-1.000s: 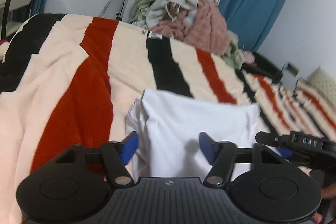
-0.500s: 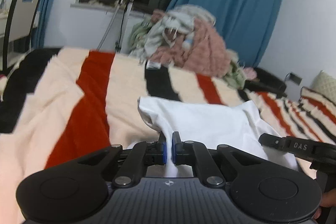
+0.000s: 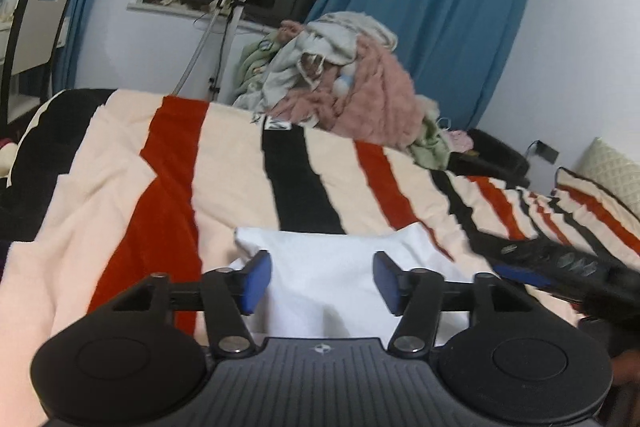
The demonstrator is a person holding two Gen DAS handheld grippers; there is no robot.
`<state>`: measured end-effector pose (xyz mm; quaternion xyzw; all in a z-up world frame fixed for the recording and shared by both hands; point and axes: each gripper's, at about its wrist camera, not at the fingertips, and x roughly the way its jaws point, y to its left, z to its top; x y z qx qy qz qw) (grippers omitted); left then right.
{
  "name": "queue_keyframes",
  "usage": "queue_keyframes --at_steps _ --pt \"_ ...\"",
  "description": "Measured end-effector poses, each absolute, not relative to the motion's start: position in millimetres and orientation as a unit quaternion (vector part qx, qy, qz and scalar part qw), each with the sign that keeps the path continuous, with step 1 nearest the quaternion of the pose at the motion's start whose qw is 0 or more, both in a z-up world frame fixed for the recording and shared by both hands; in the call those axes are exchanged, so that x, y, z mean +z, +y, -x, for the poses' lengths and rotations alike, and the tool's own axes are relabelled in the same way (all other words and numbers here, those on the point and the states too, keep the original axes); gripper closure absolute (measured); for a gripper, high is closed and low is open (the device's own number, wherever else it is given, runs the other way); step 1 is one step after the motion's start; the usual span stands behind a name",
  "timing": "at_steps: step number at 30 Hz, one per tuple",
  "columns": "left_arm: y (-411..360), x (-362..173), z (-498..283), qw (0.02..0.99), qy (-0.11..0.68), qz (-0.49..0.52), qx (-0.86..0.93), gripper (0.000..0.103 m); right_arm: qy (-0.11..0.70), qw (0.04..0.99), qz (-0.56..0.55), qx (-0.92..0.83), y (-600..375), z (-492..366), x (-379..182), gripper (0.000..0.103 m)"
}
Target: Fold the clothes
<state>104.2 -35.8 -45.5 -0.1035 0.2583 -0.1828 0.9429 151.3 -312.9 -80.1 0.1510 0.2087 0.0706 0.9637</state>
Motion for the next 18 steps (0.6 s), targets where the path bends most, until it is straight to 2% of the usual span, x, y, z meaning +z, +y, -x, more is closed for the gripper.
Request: queue_keyframes --at_steps 2,4,8,18 --pt "-42.9 -50.5 -102.9 0.942 0.268 0.083 -0.182 0.039 0.235 0.962 -0.115 0.072 -300.3 -163.1 -89.3 0.055" --pt "-50.7 -61.0 -105.0 0.942 0.283 0.057 -0.17 0.039 0.282 0.951 -0.105 0.068 -293.6 -182.8 -108.5 0.068" --pt "-54.2 -88.9 -115.8 0.931 0.334 0.047 -0.14 0.038 0.318 0.941 -0.094 0.064 -289.1 -201.2 -134.7 0.068" --pt "-54.9 -58.3 -65.1 0.94 0.299 0.046 -0.158 0.039 0.294 0.949 -0.091 0.066 -294.9 -142.4 -98.6 0.067"
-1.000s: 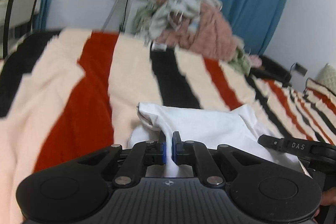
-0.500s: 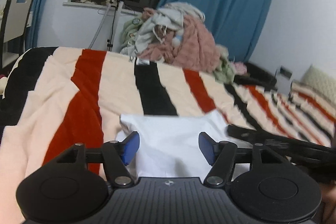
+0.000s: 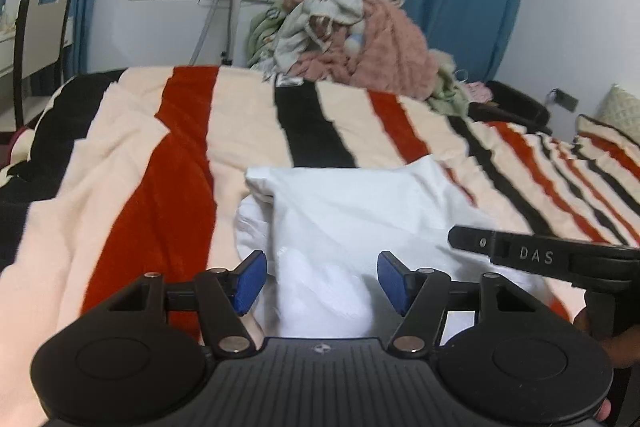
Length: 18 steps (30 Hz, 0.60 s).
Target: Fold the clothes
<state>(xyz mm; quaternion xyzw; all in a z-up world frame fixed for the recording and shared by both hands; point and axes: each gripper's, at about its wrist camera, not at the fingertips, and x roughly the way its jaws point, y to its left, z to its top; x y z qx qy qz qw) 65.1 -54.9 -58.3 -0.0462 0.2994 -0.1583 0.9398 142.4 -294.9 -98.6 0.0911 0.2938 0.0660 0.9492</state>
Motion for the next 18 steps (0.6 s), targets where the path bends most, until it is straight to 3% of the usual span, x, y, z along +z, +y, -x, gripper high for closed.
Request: queue_keyframes --at_steps 9,15,16,17,18 --pt "-57.4 -79.6 -58.8 0.916 0.369 0.067 -0.146 0.032 0.357 0.929 -0.076 0.06 -288.8 -126.6 -112.7 0.067" --pt "-35.1 -60.1 -46.7 0.918 0.341 0.131 -0.152 0.033 0.335 0.924 -0.178 0.058 -314.3 -107.8 -99.0 0.063" --pt "-29.6 -53.5 -41.3 0.917 0.334 0.151 -0.155 0.031 0.334 0.915 -0.216 0.062 -321.6 -102.9 -98.9 0.055" --pt "-23.6 -48.1 -36.7 0.915 0.329 0.173 -0.159 0.03 0.333 0.905 -0.256 0.067 -328.9 -97.9 -99.1 0.037" --pt "-18.0 -43.4 -32.4 0.91 0.325 0.198 -0.163 0.027 0.332 0.893 -0.295 0.072 -336.2 -92.9 -99.3 0.028"
